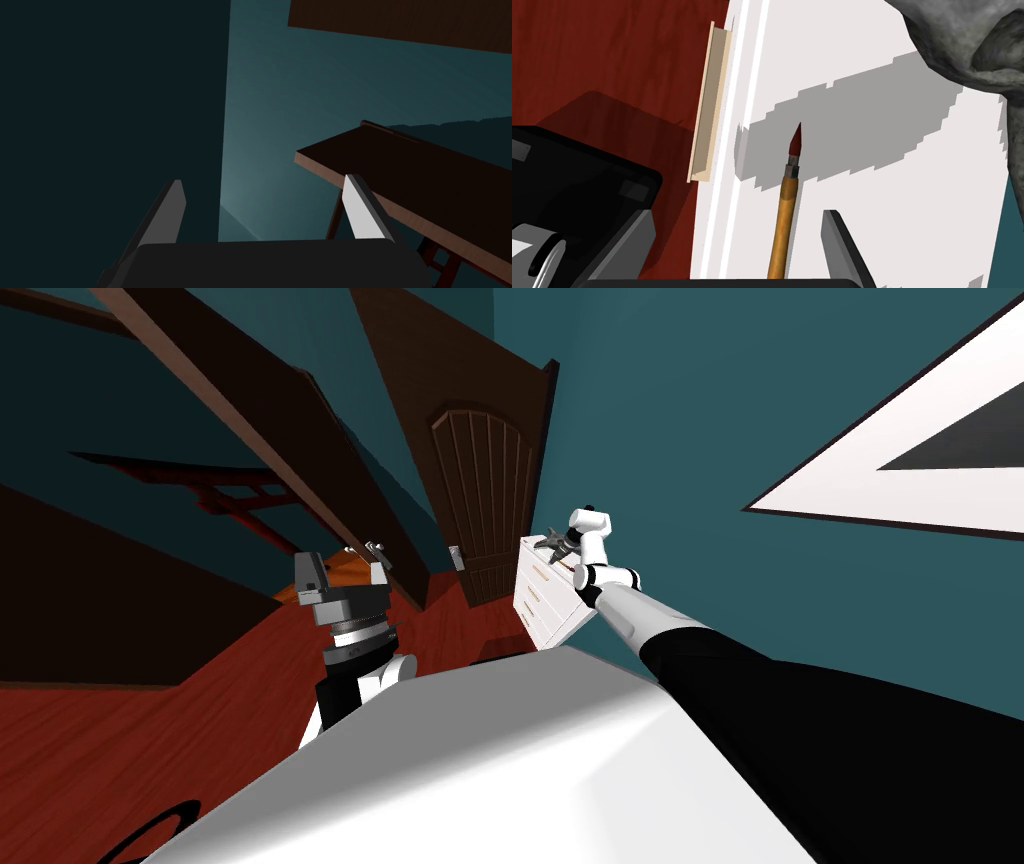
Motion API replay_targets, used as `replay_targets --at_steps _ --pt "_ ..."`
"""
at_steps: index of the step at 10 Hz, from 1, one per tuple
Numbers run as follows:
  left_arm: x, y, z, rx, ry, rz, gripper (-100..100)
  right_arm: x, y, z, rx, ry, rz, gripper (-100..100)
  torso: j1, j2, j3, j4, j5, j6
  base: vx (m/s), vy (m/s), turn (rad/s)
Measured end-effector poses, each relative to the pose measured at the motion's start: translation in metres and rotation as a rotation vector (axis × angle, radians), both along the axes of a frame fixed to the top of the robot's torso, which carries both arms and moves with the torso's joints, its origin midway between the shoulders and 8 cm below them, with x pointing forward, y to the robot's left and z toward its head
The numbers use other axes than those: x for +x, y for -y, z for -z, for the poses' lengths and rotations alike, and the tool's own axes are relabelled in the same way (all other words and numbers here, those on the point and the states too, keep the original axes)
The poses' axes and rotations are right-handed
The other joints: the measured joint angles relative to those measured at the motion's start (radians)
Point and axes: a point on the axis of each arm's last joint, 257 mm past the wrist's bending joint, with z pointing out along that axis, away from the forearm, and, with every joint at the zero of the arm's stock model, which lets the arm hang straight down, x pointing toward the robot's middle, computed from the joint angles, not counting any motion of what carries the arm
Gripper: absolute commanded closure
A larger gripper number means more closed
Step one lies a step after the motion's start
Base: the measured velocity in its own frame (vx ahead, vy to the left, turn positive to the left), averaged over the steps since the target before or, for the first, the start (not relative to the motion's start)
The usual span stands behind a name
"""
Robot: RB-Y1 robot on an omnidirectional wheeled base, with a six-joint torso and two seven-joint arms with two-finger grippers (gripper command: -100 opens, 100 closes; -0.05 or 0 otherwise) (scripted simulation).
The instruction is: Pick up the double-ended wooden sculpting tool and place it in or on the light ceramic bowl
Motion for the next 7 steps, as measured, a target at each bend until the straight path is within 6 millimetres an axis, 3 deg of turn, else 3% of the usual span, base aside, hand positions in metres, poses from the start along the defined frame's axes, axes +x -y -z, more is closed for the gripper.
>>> replay_targets --at_steps 7 --pt "0.0 0.0 0.0 0.0 0.0 0.0 0 -0.034 -0.015 0.004 0.155 -0.155 0.067 -100 -0.002 0.0 0.0 0.0 -0.001 0.0 0.038 -0.036 -0.088"
